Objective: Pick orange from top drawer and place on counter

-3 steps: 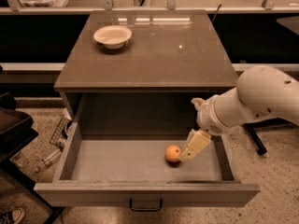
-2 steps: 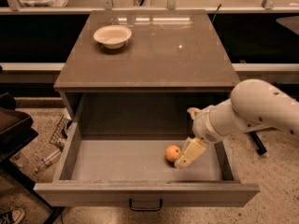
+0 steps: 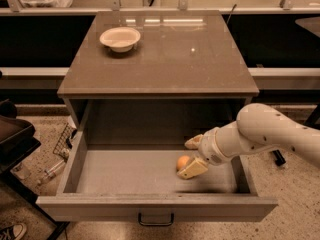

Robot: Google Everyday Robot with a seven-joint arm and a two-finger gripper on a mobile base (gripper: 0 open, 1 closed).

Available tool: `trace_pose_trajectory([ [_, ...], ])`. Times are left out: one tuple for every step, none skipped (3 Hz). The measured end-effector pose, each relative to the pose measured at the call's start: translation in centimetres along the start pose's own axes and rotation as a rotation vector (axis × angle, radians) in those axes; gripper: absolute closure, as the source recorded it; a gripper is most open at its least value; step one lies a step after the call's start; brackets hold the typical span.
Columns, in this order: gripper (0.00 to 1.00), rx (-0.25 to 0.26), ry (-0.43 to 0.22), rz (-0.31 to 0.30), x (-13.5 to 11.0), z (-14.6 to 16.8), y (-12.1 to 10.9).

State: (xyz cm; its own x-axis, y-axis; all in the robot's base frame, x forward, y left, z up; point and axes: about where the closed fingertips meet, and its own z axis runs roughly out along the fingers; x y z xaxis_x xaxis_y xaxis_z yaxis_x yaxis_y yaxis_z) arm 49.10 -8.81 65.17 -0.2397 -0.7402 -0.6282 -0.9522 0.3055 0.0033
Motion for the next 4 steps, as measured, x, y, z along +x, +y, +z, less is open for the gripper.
trace_pose_trajectory([
  [0.08, -0.029, -0.02, 0.01, 0.5, 1.5, 0.2],
  [0.0, -0.051, -0.029, 0.01, 0.5, 2.5, 0.2],
  [0.0, -0.065, -0.034, 0.009, 0.4, 3.1, 0.1],
  [0.18, -0.071, -0.033, 0.003, 0.4, 3.5, 0.0],
])
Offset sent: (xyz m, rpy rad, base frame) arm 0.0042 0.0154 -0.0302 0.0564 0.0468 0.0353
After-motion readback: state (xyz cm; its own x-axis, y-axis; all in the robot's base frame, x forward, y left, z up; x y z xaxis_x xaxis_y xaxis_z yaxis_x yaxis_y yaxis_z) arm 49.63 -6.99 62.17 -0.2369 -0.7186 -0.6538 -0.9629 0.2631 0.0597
